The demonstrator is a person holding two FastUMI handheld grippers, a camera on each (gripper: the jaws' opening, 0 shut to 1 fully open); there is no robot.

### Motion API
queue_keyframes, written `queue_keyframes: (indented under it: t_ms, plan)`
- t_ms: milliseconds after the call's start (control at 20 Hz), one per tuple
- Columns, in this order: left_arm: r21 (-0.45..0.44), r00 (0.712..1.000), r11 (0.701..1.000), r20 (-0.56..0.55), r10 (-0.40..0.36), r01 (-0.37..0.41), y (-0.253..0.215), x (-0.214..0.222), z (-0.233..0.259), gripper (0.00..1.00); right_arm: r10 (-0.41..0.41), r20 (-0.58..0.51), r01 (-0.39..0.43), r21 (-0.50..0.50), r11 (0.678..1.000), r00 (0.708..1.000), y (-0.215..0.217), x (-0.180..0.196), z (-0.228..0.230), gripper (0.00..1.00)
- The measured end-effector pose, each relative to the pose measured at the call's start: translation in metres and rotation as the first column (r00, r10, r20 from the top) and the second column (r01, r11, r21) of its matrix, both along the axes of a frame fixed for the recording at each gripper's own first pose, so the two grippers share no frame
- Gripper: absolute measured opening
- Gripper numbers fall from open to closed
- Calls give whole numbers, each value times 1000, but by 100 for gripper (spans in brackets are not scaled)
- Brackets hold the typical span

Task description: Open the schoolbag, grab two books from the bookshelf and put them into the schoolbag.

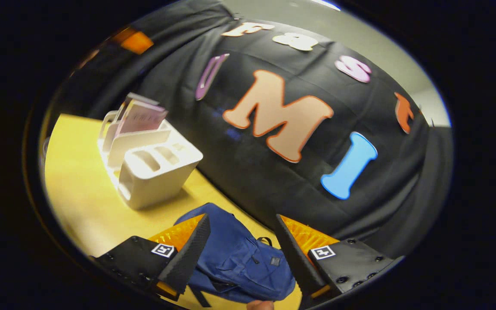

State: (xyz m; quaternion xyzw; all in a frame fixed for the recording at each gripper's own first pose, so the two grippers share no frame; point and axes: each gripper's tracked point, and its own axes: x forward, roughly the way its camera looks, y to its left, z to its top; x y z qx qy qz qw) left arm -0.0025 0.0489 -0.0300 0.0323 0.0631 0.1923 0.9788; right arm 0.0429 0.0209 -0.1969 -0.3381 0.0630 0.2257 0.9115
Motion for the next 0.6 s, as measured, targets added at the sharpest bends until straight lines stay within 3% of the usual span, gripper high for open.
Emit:
queue_keyframes:
  t_ms: [100,200,250,300,350,450,500,600]
  plan:
    - [-10,1000,1000,8,30,-30,2,-1,0,95,101,-29,-104,-126,987,994,11,-1,-47,100]
    - [-26,998,998,18,64,-64,4,-1,1,96,182,-74,-195,-254,947,981,13,-5,-91,100]
    - [-30,996,996,21,83,-82,6,-1,4,96,216,-87,-232,-288,929,973,14,-8,-107,94]
    - [-31,995,995,26,95,-95,8,-3,6,95,227,-115,-253,-325,911,967,11,-9,-125,88]
    - [-30,994,994,31,105,-104,9,-5,8,95,231,-139,-266,-361,894,963,8,-5,-139,98]
    - [-22,992,993,38,120,-120,12,-9,11,95,232,-171,-284,-418,863,957,6,2,-159,98]
    - [-18,991,992,37,127,-127,15,-11,11,95,242,-182,-299,-432,851,953,6,5,-166,87]
    - [-22,990,990,40,137,-136,15,-14,10,96,243,-198,-309,-466,829,950,4,8,-176,87]
